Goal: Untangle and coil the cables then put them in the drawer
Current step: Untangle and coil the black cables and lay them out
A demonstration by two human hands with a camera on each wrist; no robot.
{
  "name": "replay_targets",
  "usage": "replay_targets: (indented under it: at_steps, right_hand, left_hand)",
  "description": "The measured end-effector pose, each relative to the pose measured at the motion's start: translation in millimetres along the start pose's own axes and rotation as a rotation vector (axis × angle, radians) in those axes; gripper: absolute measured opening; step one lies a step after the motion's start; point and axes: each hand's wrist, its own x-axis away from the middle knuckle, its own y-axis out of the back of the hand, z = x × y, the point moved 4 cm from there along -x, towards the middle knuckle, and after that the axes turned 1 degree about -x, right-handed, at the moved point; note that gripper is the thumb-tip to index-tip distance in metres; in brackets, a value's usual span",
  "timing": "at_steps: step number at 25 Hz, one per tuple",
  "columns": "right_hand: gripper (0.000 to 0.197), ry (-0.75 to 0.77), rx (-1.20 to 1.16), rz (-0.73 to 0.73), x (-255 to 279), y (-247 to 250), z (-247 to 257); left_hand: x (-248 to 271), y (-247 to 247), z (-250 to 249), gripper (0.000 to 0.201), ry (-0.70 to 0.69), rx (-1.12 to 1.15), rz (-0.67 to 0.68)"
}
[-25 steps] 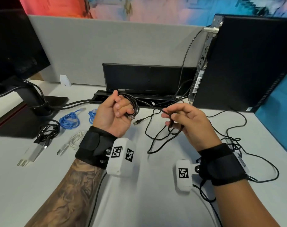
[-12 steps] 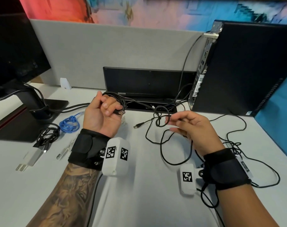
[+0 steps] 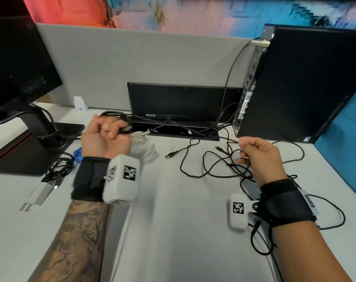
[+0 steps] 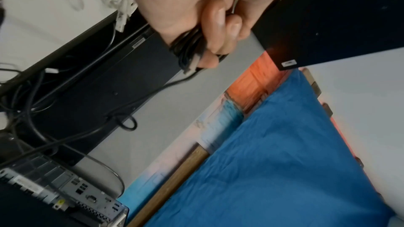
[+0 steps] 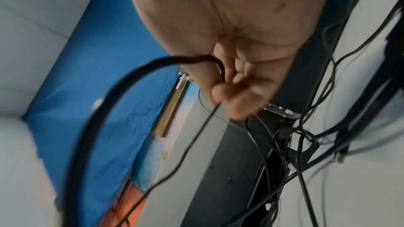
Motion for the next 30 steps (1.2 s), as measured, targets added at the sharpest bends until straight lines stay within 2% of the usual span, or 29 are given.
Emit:
replay_targets:
  at_steps: [3,8,9,11,13,15,16,18,19,21,22,24,26,30]
  right_hand:
    - [0.010,0.002,0.061,0.038,-0.1,1.1,2.3]
    - [0.006,0.268,0.651,0.083,18.1,-20.6,23.6]
    - [0.006,0.358,0.653,0.058,25.4,-24.6,33.0]
    - [0.012,0.489,0.470,0.060,39.8,-33.9,57.6]
    - [0.021,0.433,0.285,0.250,46.4,-49.1,78.9]
    - [0.018,0.323,0.291,0.459,46.0,-62.1,87.5]
    - [0.017,0.301,0.313,0.498,43.7,-63.5,90.3]
    - [0.020,0.300,0.277,0.460,31.4,-57.7,98.5]
    - [0.020,0.312,0.223,0.408,24.6,-52.4,100.9]
    - [0.019,0.359,0.175,0.309,14.4,-48.3,102.2]
    - [0.020,0.368,0.194,0.309,12.6,-53.7,99.3]
    - [0.022,0.355,0.259,0.433,16.7,-73.6,86.6]
    - [0.025,0.367,0.387,0.550,24.4,-89.9,82.0]
    - [0.008,0.422,0.651,0.579,22.3,-85.2,84.3]
  left_hand:
    - [0.8,-2.3,1.9,0.040,0.032,-0.077,-0.026]
    - [20.3,-27.8,64.9,0.038,0.241,-0.409,0.190]
    - [24.3,-33.0,74.9,0.039,0.257,-0.456,0.224]
    - [30.4,-42.8,91.9,0.039,0.253,-0.571,0.278]
    - [33.0,-53.4,104.1,0.039,0.207,-0.729,0.333]
    - [32.1,-64.9,107.2,0.038,0.133,-0.886,0.386]
    - [30.0,-70.1,106.2,0.037,0.099,-0.936,0.409]
    - [22.5,-78.3,101.5,0.038,0.105,-1.005,0.449]
    - [20.9,-79.7,101.2,0.040,0.184,-1.024,0.470]
    - [23.6,-84.6,106.5,0.042,0.461,-0.942,0.550]
    - [26.4,-88.9,108.9,0.040,0.578,-0.819,0.581]
    - [27.1,-97.1,107.2,0.030,0.656,-0.529,0.585]
    - [19.1,-97.3,101.9,0.023,0.585,-0.410,0.553]
    - [0.9,-88.4,88.3,0.023,0.302,-0.557,0.469]
